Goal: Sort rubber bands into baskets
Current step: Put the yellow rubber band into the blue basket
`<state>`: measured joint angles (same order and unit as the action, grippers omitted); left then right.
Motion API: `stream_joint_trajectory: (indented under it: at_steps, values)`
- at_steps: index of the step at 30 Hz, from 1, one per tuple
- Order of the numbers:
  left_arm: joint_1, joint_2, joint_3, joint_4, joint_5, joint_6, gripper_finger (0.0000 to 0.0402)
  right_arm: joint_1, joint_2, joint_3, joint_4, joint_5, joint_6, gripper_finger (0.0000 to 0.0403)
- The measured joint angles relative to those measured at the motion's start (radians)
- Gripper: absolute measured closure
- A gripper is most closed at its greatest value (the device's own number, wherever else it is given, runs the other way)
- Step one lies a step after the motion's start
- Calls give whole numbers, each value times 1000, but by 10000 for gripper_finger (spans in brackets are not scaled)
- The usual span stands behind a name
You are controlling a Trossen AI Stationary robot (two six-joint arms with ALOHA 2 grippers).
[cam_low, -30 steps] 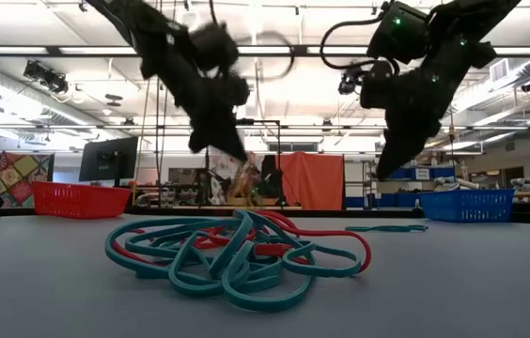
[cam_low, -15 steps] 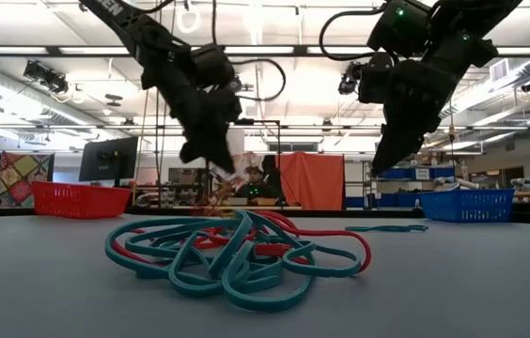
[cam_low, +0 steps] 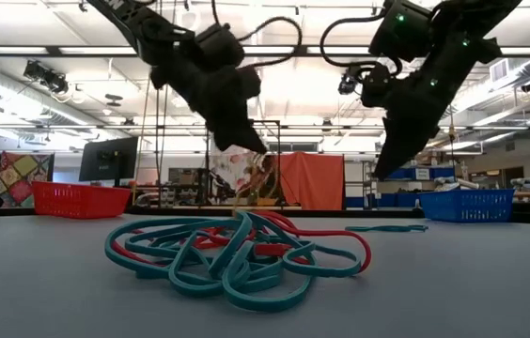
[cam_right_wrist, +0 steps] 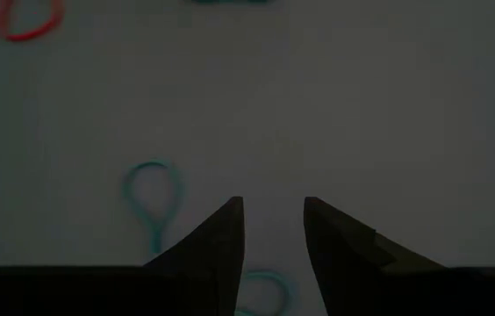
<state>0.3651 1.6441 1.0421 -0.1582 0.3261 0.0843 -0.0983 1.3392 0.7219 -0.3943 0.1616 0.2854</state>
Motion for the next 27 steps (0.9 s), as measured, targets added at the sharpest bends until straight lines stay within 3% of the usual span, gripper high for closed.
stream_joint_trajectory:
  at_steps: [5,9,15,20,27]
  values:
    - [3,9,-42,-106,-220,13,395,5,0,0,-12,29,18,268]
    - [15,10,-100,-116,-269,-83,378,14,0,0,18,43,14,262]
    - [19,4,-116,-122,-390,-145,333,9,23,0,201,117,-31,261]
    - [20,4,-116,-124,-427,-191,292,-42,150,7,397,77,-76,264]
    - [20,4,-121,-84,-466,-247,280,-130,371,181,399,-34,-169,264]
